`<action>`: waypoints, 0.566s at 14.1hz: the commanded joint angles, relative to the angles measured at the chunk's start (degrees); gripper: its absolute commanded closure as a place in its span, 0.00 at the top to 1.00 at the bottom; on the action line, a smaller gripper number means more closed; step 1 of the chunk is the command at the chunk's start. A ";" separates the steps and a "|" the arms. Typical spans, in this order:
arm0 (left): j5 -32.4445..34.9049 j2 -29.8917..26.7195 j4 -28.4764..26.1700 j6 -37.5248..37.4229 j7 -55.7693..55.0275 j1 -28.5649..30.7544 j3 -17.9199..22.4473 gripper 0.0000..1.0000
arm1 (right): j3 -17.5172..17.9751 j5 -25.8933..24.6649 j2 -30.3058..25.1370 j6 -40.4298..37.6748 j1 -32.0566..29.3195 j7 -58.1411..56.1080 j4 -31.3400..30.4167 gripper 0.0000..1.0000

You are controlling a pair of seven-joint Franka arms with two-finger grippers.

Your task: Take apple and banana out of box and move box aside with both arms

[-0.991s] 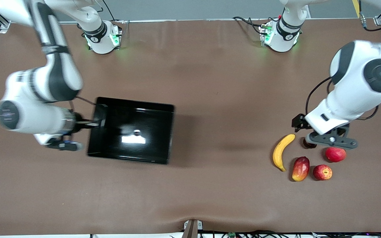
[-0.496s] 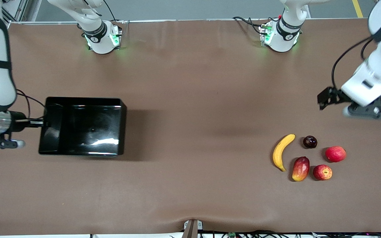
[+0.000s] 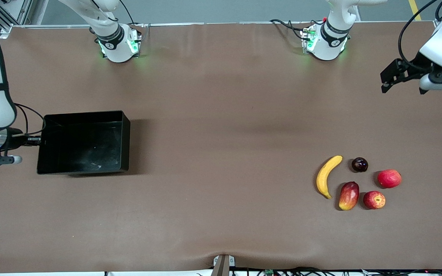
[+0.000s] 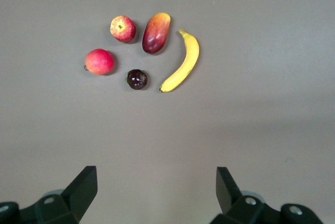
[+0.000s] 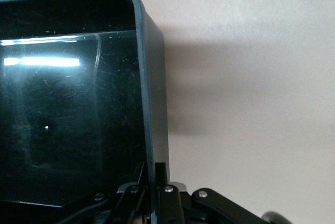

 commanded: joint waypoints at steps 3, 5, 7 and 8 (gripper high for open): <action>-1.58 -0.93 -1.49 -0.61 0.95 0.42 0.42 1.00 | 1.33 -0.09 1.82 1.93 -1.77 -0.11 -0.90 0.00; -1.58 -0.66 -1.05 -0.61 0.87 0.42 0.50 1.00 | 1.33 -0.18 2.08 2.11 -2.12 3.67 -1.08 0.00; -1.41 0.12 -0.44 -0.61 0.17 0.42 0.50 1.00 | 1.42 -0.18 2.08 3.07 -2.83 3.86 -2.74 0.00; -1.41 0.56 -0.17 -0.61 -0.19 0.42 0.50 1.00 | 1.42 -0.09 2.17 3.16 -2.91 3.94 -2.92 0.00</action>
